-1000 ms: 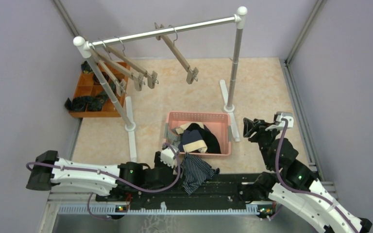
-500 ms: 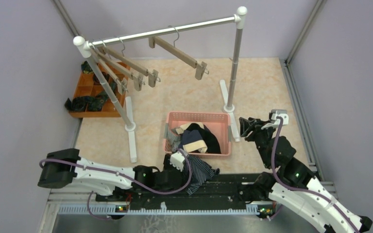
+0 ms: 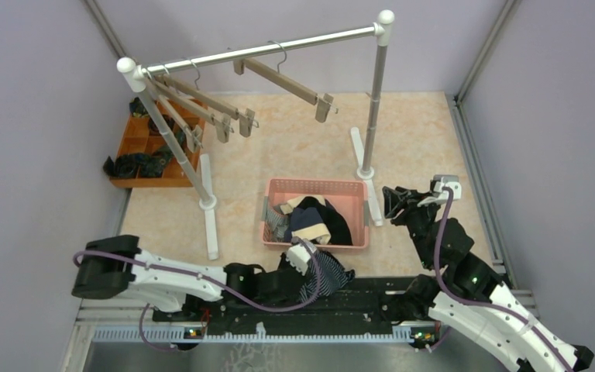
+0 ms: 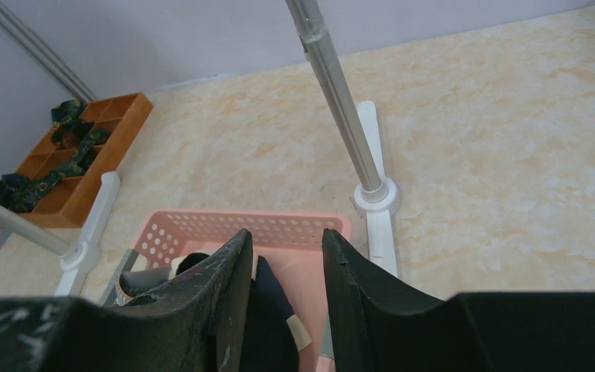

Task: Remove the underwear clipped to the hanger
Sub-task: Place the underwear in the bin.

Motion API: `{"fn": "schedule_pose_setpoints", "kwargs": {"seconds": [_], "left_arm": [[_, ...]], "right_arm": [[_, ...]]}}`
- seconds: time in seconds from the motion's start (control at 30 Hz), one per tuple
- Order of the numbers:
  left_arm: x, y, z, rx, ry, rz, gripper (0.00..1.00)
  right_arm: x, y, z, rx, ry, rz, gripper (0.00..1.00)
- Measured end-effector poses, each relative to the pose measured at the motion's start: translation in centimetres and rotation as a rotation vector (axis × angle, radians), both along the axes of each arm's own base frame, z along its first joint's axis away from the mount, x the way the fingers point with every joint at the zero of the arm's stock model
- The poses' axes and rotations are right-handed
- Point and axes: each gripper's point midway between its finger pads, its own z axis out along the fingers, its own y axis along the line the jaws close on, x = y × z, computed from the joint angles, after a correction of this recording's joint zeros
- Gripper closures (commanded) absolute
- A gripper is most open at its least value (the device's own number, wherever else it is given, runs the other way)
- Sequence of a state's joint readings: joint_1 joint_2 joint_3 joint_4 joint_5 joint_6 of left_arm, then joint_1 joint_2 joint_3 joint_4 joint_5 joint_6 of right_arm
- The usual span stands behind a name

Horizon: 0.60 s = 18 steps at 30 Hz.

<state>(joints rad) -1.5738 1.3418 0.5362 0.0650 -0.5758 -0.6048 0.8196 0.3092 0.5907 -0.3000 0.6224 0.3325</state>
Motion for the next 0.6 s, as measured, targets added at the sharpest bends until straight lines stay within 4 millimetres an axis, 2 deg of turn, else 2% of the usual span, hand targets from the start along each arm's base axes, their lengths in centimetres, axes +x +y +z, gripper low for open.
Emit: {"fn": "schedule_pose_setpoints", "kwargs": {"seconds": [0.13, 0.3, 0.43, 0.6], "left_arm": [[0.1, -0.8, 6.1, -0.134, -0.092, -0.055, 1.0], [1.4, -1.0, 13.9, -0.277, -0.248, -0.069, 1.0], [2.4, -0.9, 17.5, -0.302, -0.377, -0.076, 1.0], [4.3, -0.2, 20.5, -0.294, -0.545, -0.017, 1.0]], "right_arm": [[0.0, 0.0, 0.1, 0.006, -0.006, 0.0, 0.61], [0.0, 0.0, 0.1, 0.009, -0.017, -0.001, 0.61], [0.1, 0.0, -0.3, 0.003, -0.015, -0.001, 0.61], [0.2, 0.1, -0.4, -0.001, -0.019, -0.001, 0.61]]}}
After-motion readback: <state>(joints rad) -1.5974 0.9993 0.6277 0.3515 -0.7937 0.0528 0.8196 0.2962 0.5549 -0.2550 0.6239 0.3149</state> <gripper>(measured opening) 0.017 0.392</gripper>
